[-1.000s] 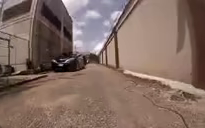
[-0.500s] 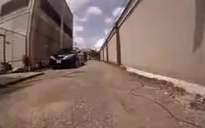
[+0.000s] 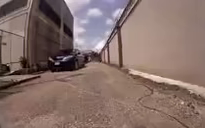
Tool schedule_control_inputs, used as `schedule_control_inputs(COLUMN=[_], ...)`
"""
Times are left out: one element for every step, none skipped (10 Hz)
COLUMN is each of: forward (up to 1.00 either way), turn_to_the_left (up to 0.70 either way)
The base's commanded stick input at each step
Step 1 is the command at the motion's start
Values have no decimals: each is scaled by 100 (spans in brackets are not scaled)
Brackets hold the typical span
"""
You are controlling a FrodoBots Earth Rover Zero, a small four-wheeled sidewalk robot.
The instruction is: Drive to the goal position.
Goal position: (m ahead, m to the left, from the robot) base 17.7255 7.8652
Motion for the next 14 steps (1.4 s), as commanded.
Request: schedule_control_inputs(forward=[85,85,85,85,85,85,85,85,85,85,85,85,85,85], turn_to_the_left=[0,0,0,0,0,0,0,0,0,0,0,0,0,0])
